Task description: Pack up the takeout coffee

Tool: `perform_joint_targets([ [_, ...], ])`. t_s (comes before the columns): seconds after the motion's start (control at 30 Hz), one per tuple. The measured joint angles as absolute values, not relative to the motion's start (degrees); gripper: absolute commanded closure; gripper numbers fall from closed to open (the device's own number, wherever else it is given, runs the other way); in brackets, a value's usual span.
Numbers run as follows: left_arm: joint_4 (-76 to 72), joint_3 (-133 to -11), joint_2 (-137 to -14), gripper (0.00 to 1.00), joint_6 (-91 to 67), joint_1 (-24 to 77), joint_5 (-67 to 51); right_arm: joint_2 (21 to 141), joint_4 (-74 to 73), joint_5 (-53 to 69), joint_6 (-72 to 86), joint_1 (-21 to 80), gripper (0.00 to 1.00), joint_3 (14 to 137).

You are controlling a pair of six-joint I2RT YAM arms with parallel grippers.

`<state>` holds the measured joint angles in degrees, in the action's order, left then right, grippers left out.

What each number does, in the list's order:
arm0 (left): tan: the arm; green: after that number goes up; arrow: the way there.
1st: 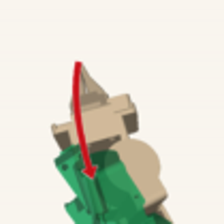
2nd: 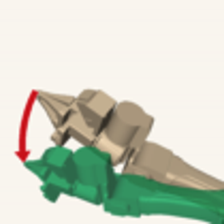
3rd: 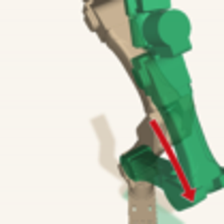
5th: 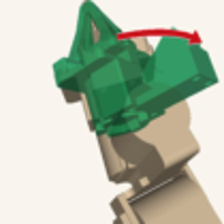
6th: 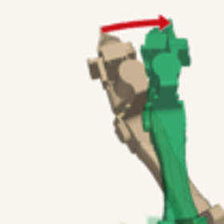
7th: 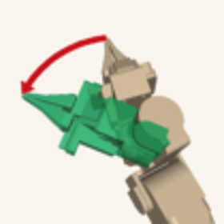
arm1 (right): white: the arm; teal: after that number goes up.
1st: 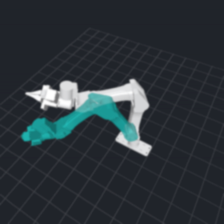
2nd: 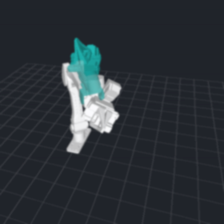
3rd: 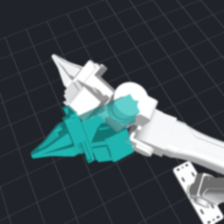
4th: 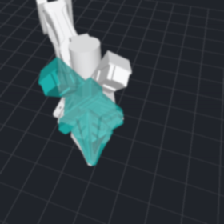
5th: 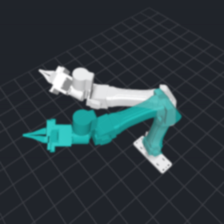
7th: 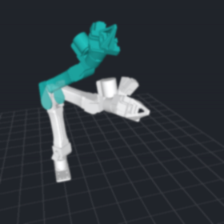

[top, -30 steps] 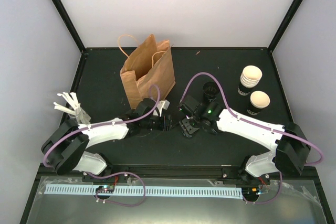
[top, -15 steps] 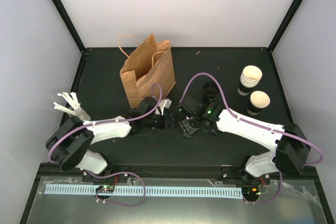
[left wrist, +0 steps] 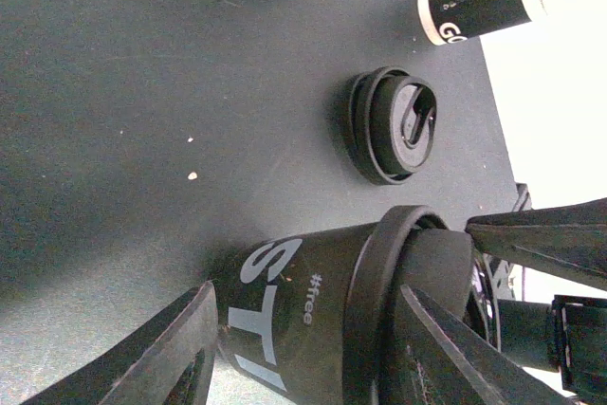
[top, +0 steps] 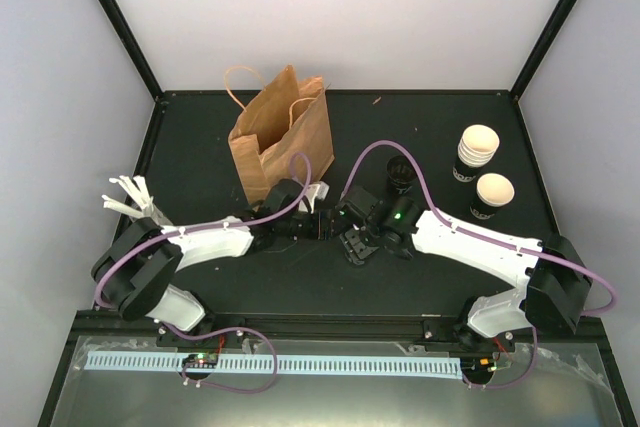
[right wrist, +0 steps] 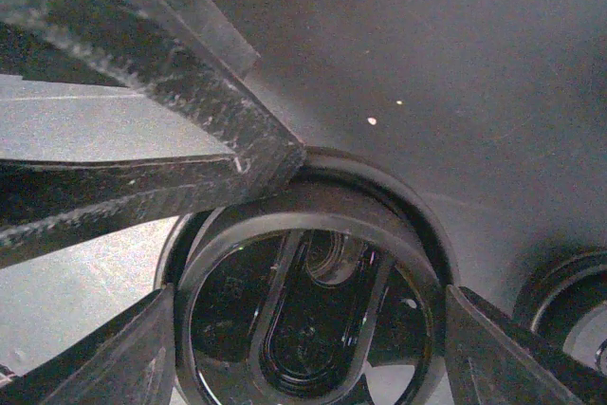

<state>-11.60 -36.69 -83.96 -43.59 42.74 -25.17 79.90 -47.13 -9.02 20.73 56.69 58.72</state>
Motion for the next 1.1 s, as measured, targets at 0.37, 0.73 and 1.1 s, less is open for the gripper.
perform_joint_targets([
  [0.37,-10.3,-37.8,-85.1,0.47,-43.6,42.7,-24.6,79.7,-46.7,-8.9,21.2,56.9,0.44,58.4],
  [0.73,-9.5,-38.4,-85.6,0.47,-43.6,42.7,-24.6,79.5,-45.9,-9.0,22.2,56.9,0.44,57.8],
  [1.1,-10.2,-38.3,-86.0,0.48,-43.6,42.7,-24.6,79.9,-45.4,-9.6,23.1,57.3,0.44,57.5],
])
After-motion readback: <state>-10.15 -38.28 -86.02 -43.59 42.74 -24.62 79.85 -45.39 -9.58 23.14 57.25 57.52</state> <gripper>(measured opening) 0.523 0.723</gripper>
